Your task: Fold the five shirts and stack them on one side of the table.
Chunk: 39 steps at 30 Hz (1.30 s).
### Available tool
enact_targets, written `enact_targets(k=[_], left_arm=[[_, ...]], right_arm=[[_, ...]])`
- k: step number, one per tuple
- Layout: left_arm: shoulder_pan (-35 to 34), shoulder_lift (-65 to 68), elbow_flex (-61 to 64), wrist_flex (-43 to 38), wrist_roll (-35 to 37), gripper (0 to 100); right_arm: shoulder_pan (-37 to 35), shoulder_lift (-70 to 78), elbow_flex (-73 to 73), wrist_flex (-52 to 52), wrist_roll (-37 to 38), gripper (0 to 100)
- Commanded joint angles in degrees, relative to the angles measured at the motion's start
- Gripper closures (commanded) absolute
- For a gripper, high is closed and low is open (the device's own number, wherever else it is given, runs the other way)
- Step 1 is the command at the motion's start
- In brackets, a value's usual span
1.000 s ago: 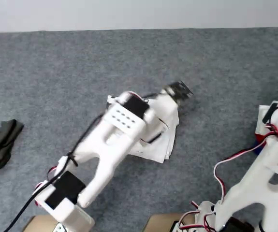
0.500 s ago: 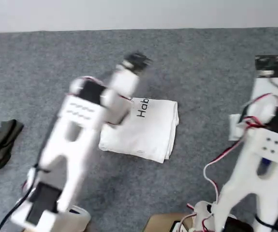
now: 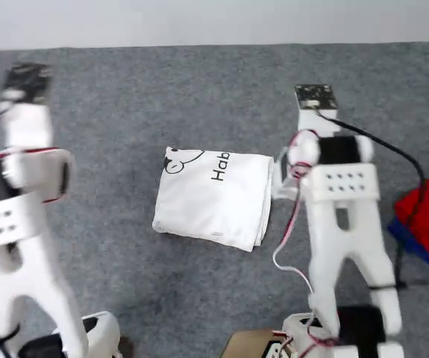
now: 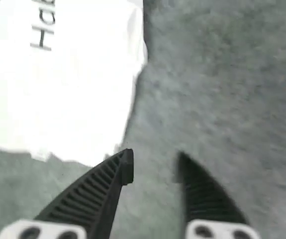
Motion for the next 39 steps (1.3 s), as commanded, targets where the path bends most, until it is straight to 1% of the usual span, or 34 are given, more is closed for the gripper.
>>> enact_targets(k=[1,5,7,10,15,20,25,27,31,34,37,39], left_arm=[[-10.0,-4.2,1.3,1.3,-4.7,99],[-17.2,-6.4,3.1,1.2,-10.1,99],[-19.3,-6.6,3.1,1.2,-11.3,99],[-21.5,-6.6,3.1,1.1,-11.5,99],[-22.0,-6.5,3.2,0.9,-11.5,99],[-22.0,-6.5,5.0,-1.2,-11.4,99],[-22.0,-6.5,7.2,-3.0,-11.3,99],[-22.0,-6.5,8.0,-4.0,-11.3,99],[-21.8,-6.5,8.7,-5.3,-11.3,99],[-21.7,-6.5,8.7,-5.7,-11.3,99],[-21.7,-6.5,8.7,-5.9,-11.2,99],[-21.7,-6.5,8.7,-6.0,-11.2,99]], right_arm=[[-2.9,5.5,-0.9,-6.6,-6.2,73.2],[-5.8,13.1,-0.9,-14.2,-9.1,72.9],[-7.3,16.5,-1.6,-16.6,-9.1,72.8],[-8.7,21.8,-5.9,-17.3,-9.1,72.0],[-8.6,31.1,-15.6,-16.8,-12.1,64.8],[-9.0,39.3,-22.1,-16.7,-12.0,64.5],[-8.9,45.8,-24.7,-16.7,-12.2,64.8],[-8.9,47.9,-25.8,-16.0,-12.1,67.9],[-9.3,52.6,-31.2,-11.5,-11.9,76.8],[-9.4,56.7,-36.4,-6.5,-9.7,82.2],[-9.3,60.0,-41.8,-2.2,-8.8,91.3],[-9.2,61.3,-45.5,0.0,-5.6,98.7]])
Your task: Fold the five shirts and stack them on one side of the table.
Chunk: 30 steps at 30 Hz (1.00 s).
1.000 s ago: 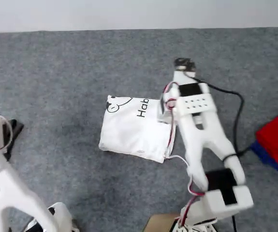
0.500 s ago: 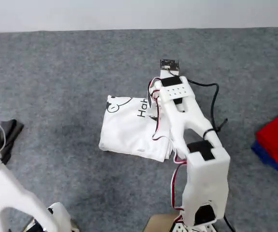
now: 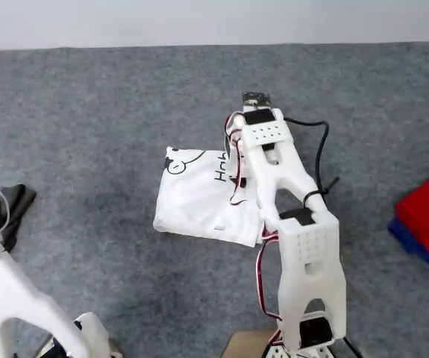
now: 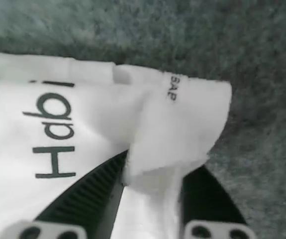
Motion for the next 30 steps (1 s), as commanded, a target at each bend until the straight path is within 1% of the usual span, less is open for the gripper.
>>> enact_targets(k=[1,5,9,12,14,17,23,26,30], left_arm=[[0.1,-1.5,-0.1,-1.3,0.0,99],[0.1,-1.5,-0.1,-1.1,0.0,99],[0.1,-1.5,-0.1,-1.1,0.0,99],[0.1,-1.6,-0.3,-1.1,0.0,99],[0.1,-1.9,-0.5,-1.1,0.0,99],[0.0,-1.9,-0.5,-1.0,0.0,99],[0.0,-2.0,-0.5,-1.0,0.0,99],[0.0,-2.0,-0.5,-1.0,0.0,99],[0.0,-2.0,-0.5,-0.8,0.0,99]], right_arm=[[-0.6,3.5,-5.6,4.4,5.1,99.1],[-0.2,3.6,-9.3,8.7,6.4,98.7],[2.3,3.6,-14.4,13.5,7.4,98.8],[5.8,3.6,-21.3,18.9,14.2,98.8],[9.0,3.2,-24.4,19.1,18.6,98.9],[13.4,1.5,-28.4,18.9,28.7,98.9],[17.1,2.2,-32.3,18.2,49.2,98.9],[18.6,4.4,-32.3,14.2,59.2,98.9],[19.5,6.3,-32.4,6.0,73.7,98.9]])
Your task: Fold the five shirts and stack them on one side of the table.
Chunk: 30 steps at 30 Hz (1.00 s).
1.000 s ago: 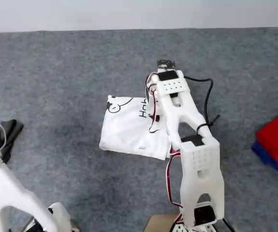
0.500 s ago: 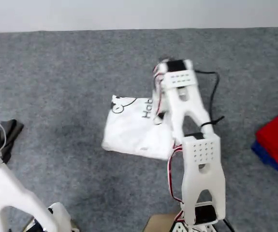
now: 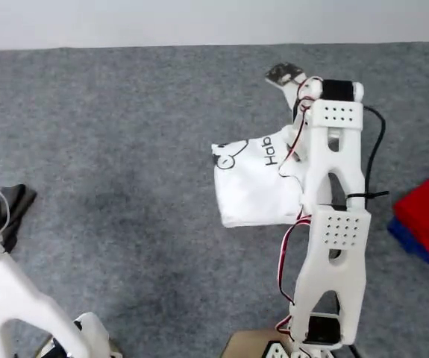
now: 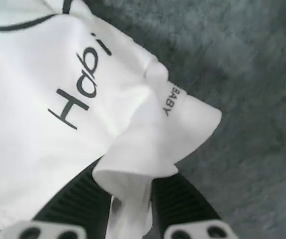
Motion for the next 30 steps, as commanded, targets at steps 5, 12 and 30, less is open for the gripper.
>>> enact_targets(k=[5,12,30], left_arm=[[-0.1,-1.7,-0.6,0.4,0.0,99],[-0.2,-2.6,-0.6,0.7,0.0,99],[0.0,-5.4,-0.5,0.6,-0.3,99]], right_arm=[[0.3,-0.4,-2.5,-16.0,22.7,98.9],[-1.9,2.9,-2.5,-25.4,26.5,98.7],[-1.0,4.9,-24.7,-16.5,-11.9,81.8]])
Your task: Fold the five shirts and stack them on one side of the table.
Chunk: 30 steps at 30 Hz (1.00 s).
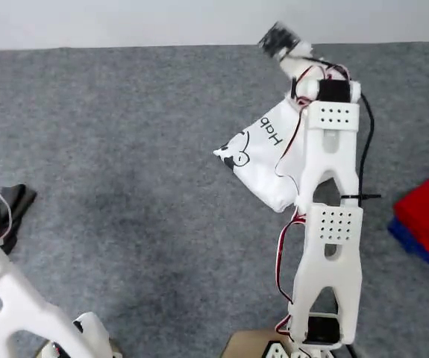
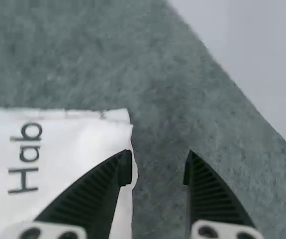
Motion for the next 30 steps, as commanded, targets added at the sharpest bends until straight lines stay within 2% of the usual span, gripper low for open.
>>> enact_targets(k=[1,3,8,10,12,16,21,27,30], left_arm=[[0.0,-1.3,-0.5,0.4,-0.3,99],[0.0,-1.3,-0.5,0.4,-0.3,99],[0.0,-1.3,-0.5,0.3,-0.3,99],[0.0,-1.3,-0.5,0.3,-0.3,99],[0.0,-1.3,-0.5,0.2,-0.3,99],[0.0,-1.2,-0.5,0.2,-0.3,99],[0.0,-1.0,-0.5,0.3,-0.3,99],[0.1,-0.9,-0.5,0.1,-0.3,99],[0.1,-0.9,-0.5,0.0,-0.3,99]], right_arm=[[0.5,-1.5,-8.4,7.5,-8.2,81.8],[0.5,-1.3,-11.9,11.9,-13.9,81.8],[1.2,-1.5,-18.1,21.5,-39.0,81.8],[1.3,-1.7,-18.0,25.1,-46.0,81.8],[1.4,-1.7,-18.0,29.3,-49.8,81.9],[2.9,-2.4,-17.9,29.7,-57.9,82.0],[2.8,-8.2,-14.9,29.7,-61.8,81.9],[2.7,-21.1,5.0,29.5,-70.2,81.6],[2.0,-25.7,15.9,29.4,-75.6,74.4]])
